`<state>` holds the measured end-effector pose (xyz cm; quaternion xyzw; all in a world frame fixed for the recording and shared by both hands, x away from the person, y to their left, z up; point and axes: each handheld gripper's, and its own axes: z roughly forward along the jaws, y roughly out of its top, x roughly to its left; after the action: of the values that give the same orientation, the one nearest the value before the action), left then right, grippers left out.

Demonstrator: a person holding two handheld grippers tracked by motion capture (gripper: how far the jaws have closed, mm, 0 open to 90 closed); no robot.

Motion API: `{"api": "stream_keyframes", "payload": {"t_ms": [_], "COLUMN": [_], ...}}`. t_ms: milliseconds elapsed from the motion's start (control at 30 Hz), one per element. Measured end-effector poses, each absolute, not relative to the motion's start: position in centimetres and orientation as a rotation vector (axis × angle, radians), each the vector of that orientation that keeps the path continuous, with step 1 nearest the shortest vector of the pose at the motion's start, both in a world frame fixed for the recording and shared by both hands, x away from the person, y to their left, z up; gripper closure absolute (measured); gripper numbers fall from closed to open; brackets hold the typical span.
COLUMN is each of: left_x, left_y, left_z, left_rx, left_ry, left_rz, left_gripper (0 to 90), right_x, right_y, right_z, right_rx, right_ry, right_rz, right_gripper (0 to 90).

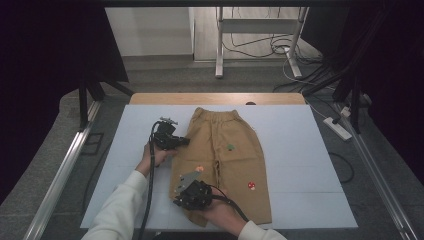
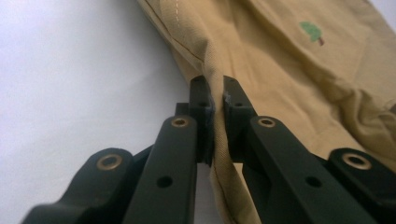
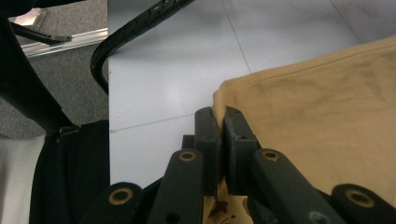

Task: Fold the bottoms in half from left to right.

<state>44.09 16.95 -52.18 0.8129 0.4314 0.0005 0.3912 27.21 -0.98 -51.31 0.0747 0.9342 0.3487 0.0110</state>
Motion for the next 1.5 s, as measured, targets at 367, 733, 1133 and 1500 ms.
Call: {"api": "stream_keyframes", "payload": {"t_ms": [367,733,1133,1500], "left_x": [43.7,43.0,42.7,42.4], "left_y": [17.9,19.0,19.7,20.2], "left_z": [-50.8,-49.6,-49.3,-48.5], "left_rx": [2.003,1.964,1.949,1.93], "left_ry": [1.082,1.07,1.079,1.065], "left_rz": [0.021,0.018,0.017,0.034], "left_gripper": [84.3,84.3,84.3,84.3], "right_x": [27.0,26.6,26.6,26.6], "right_y": [-1.5,-1.1,-1.2,-1.1], "right_z": [-50.8,-49.7,-49.2,-49.0], "right_rx": [0.24,0.205,0.209,0.207], "right_ry": [2.9,2.88,2.876,2.867], "right_rz": [1.124,1.184,1.207,1.223], "right_gripper": [85.4,85.4,85.4,85.4]}}
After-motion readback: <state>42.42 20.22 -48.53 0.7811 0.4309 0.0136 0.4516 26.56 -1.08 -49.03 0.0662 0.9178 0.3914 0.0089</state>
